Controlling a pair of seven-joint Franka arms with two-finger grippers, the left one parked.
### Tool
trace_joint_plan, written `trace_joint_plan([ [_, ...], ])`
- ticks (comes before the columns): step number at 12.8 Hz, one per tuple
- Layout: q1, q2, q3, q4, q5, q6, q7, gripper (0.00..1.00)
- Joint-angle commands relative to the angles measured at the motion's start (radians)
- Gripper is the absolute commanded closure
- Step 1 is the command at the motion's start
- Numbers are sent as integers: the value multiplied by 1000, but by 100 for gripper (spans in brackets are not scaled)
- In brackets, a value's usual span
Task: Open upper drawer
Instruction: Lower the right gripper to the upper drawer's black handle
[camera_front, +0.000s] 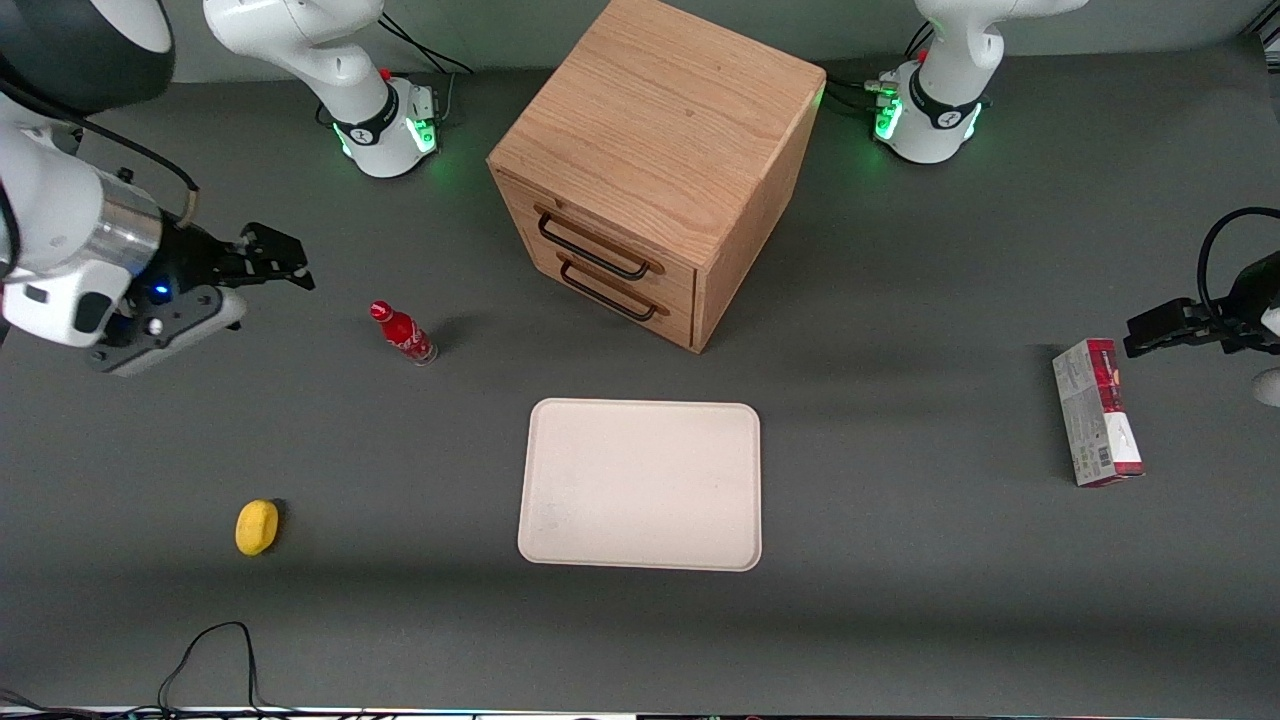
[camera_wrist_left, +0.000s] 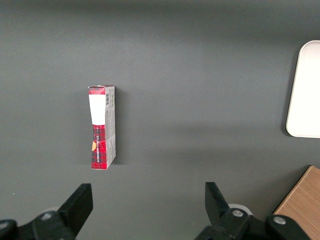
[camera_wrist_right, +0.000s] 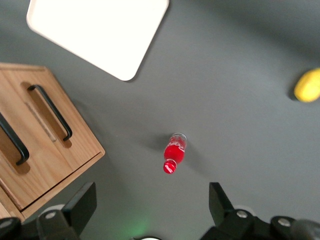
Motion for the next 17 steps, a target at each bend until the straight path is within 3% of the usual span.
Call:
trace_joint_plan([
  [1, 18, 62, 45, 61, 37, -34, -135, 0],
  [9, 238, 196, 65, 64, 40, 47, -141, 0],
  [12, 252, 231, 102, 55, 113, 50, -167, 0],
  [17, 309, 272, 102, 50, 147, 48, -166, 0],
])
